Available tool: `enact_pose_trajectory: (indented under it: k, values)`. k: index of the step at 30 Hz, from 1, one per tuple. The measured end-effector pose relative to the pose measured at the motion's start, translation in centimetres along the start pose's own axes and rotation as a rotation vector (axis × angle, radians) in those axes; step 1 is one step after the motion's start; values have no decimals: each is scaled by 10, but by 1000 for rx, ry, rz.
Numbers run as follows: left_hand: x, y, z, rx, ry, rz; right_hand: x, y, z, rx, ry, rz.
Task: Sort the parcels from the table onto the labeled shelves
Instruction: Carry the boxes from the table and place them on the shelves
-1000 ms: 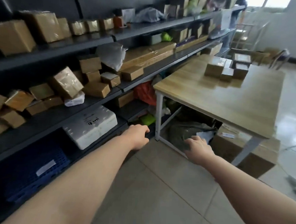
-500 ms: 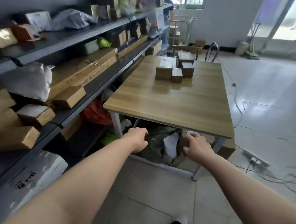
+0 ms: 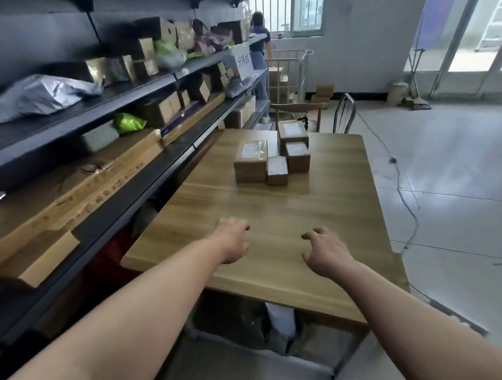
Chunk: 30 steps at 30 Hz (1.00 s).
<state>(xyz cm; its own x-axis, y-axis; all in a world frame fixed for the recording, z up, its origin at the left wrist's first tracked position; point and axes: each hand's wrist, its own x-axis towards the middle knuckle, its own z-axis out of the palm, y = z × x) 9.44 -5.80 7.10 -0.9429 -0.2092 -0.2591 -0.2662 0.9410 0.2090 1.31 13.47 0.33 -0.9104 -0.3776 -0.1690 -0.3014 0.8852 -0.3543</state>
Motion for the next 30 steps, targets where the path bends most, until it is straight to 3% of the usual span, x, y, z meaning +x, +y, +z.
enact_pose_trajectory:
  k: [12, 30]
  values:
    - [150, 2, -2, -3, -70, -5, 132, 23, -18, -15, -74, 49]
    - [389, -9, 17, -88, -132, 41, 352, 34, -31, -16, -14, 222]
